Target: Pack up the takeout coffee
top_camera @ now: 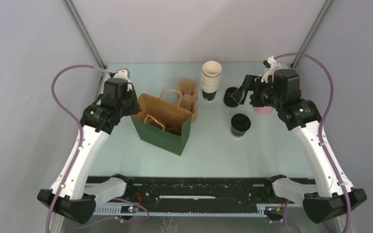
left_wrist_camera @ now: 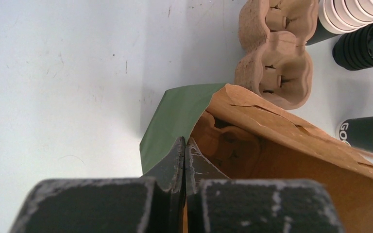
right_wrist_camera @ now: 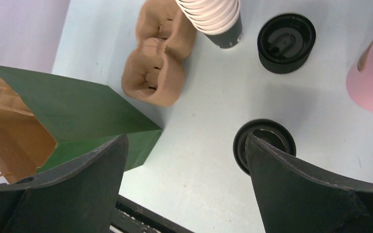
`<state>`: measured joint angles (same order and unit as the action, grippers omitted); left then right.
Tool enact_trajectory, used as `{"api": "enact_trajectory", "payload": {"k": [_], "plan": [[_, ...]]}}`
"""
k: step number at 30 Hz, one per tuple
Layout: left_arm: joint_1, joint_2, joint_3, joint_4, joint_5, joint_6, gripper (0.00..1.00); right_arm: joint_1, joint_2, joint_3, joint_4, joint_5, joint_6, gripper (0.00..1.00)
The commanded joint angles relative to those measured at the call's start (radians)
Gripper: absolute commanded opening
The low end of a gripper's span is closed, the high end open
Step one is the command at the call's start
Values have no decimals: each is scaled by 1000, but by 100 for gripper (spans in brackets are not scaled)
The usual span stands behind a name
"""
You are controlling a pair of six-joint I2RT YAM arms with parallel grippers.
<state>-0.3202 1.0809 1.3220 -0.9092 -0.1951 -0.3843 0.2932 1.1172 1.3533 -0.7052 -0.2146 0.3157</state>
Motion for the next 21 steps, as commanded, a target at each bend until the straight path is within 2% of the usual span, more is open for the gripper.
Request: {"api": "enact_trajectory", "payload": {"k": [1,4,12,21], "plan": [[7,-21,-18,36,-32,4,2,-33,-7,-3,-56,13,24,100],[8,-27,-23,28,-49,-4,5,-47,6,-3,-89,20,12,100],[9,-53,-46,32,-112,-7,2,-55,36,-3,-137,51,-42,100],[9,-50,-58,28,-96,-4,4,-55,96,-3,-186,121,-50,99]]}}
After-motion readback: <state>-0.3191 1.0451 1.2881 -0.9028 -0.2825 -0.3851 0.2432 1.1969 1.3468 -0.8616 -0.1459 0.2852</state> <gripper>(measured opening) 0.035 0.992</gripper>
